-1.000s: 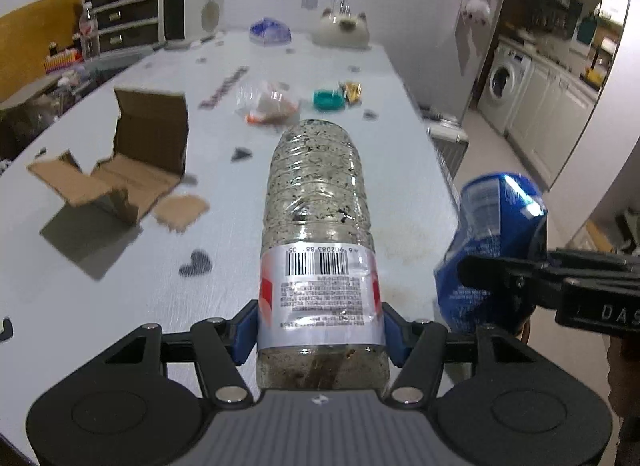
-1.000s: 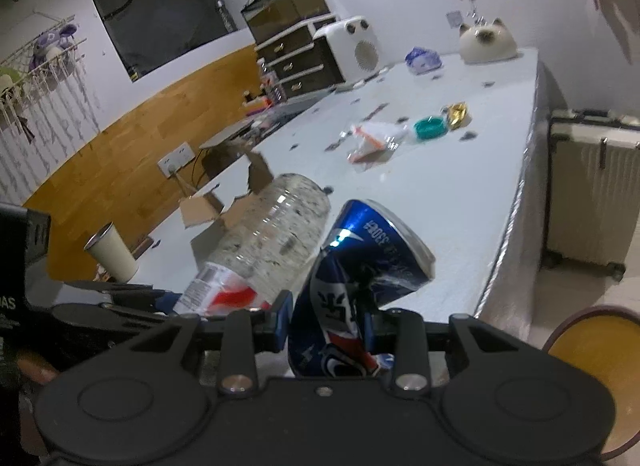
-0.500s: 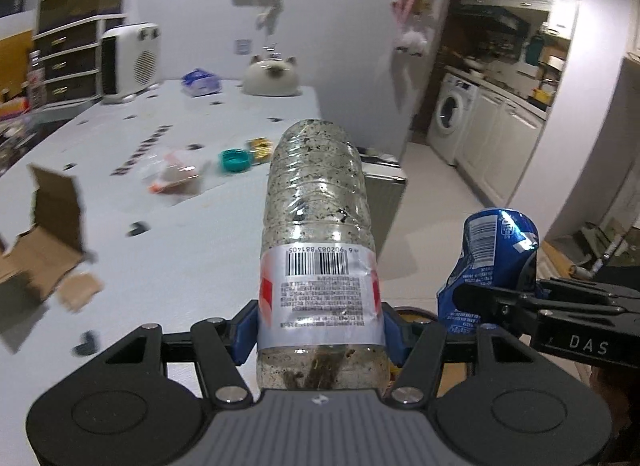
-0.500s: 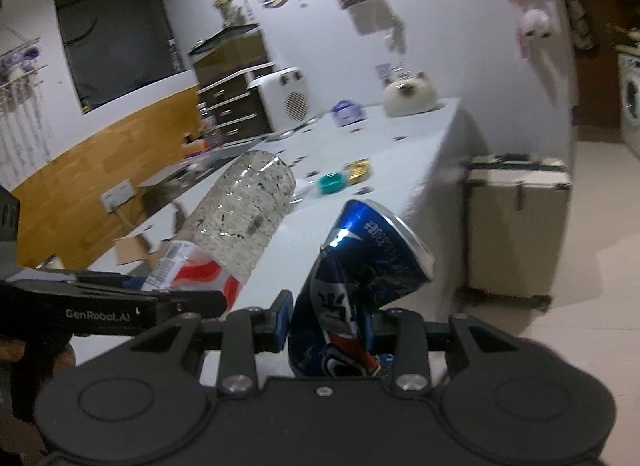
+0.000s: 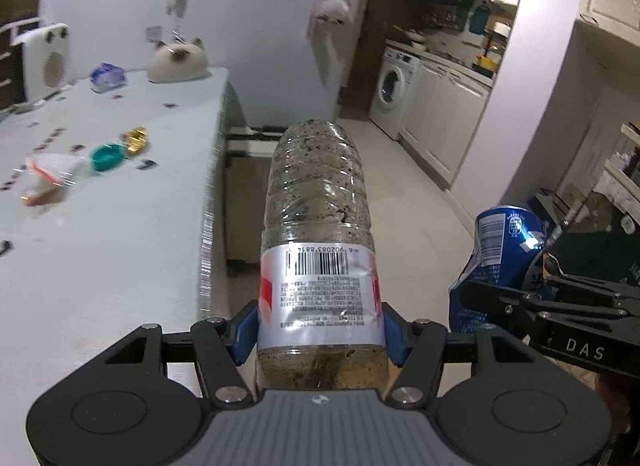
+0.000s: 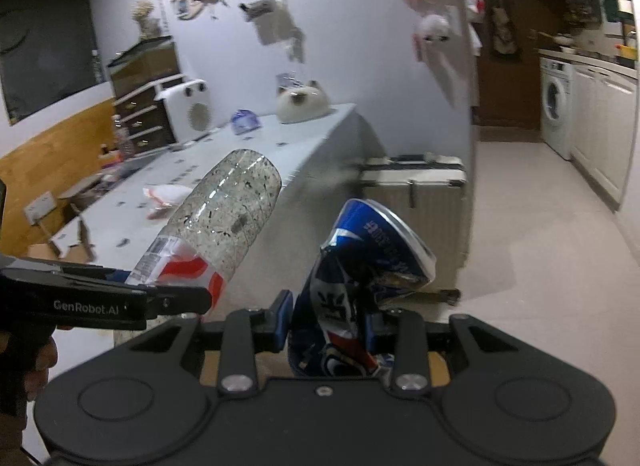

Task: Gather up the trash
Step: 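Carry the bottle and blue can with both tools over the wastebasket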

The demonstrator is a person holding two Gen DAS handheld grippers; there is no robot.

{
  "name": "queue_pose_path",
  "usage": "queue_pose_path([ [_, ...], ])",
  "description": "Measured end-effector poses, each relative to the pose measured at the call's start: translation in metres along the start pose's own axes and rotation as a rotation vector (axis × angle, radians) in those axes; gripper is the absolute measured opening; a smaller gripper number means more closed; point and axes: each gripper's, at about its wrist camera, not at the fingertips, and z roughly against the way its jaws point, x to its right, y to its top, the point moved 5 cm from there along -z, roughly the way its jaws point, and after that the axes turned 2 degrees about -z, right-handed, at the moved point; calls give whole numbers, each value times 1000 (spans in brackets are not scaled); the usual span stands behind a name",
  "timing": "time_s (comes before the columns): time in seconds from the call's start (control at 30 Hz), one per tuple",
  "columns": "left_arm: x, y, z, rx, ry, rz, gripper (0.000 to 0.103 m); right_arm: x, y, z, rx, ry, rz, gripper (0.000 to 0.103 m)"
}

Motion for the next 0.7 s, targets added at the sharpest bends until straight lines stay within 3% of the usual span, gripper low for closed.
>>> queue_pose_path([
  [0.47,23,-27,-102,-180,-69,5,62,64,-37,-48,-111,-56,-55,35],
  [0.7,20,-39,-165,-356,-84,-11,62,87,-61,-94,-192,-57,-140,35],
])
